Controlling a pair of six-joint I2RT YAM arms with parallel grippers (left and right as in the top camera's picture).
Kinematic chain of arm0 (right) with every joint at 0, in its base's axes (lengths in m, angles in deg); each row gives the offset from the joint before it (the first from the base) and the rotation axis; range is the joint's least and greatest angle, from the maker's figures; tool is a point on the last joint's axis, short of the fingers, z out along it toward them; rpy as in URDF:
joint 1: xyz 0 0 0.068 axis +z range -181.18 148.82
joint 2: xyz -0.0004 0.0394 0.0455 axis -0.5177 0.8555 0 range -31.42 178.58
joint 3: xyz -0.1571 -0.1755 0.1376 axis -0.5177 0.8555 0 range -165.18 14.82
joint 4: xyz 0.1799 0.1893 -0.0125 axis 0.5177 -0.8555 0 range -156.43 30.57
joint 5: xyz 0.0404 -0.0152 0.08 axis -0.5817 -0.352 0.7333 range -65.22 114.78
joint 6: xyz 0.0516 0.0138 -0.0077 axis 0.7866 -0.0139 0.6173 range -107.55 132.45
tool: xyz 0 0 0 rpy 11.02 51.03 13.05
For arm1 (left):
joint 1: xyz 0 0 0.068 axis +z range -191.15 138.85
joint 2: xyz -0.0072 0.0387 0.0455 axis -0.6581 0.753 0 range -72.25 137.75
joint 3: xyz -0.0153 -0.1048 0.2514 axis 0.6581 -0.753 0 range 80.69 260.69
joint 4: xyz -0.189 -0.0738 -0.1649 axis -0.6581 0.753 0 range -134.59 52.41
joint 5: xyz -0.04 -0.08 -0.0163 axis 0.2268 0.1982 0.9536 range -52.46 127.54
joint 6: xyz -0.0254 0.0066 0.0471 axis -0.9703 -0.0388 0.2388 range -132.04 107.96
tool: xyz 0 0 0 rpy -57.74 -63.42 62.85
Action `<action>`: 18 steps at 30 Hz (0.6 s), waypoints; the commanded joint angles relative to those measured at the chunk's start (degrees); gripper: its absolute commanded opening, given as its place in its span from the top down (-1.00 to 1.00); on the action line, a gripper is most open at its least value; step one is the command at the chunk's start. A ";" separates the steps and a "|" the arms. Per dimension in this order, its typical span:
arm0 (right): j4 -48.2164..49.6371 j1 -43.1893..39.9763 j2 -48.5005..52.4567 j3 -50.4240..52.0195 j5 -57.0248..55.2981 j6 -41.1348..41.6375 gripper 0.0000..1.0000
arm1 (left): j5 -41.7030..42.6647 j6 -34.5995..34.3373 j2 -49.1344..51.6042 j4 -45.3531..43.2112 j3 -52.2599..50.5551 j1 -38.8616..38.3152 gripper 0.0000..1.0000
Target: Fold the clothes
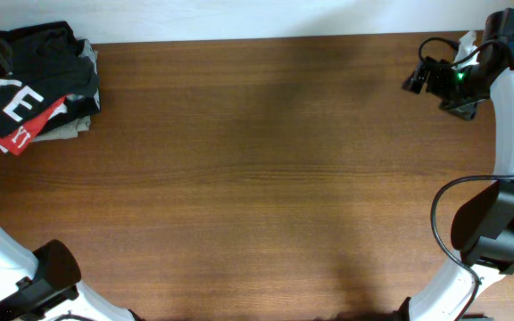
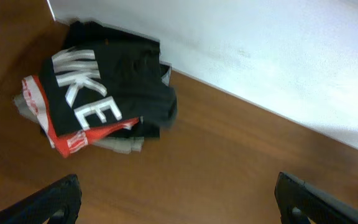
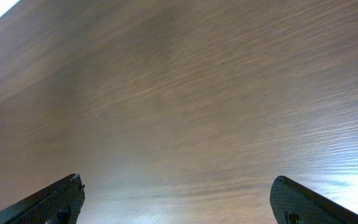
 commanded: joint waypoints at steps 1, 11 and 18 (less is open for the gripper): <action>-2.64 -0.59 -2.69 -0.76 8.04 -1.73 -0.97 | 1.99 0.24 -0.74 3.65 -0.61 -0.04 -0.98; -24.44 -0.48 -34.82 -0.74 -3.17 -6.64 -0.97 | 1.88 0.28 -0.74 7.58 -0.61 0.02 -0.98; -25.51 -0.52 -37.51 -0.74 -3.21 -6.67 -0.97 | 1.90 0.28 -0.74 7.58 -0.61 0.02 -0.98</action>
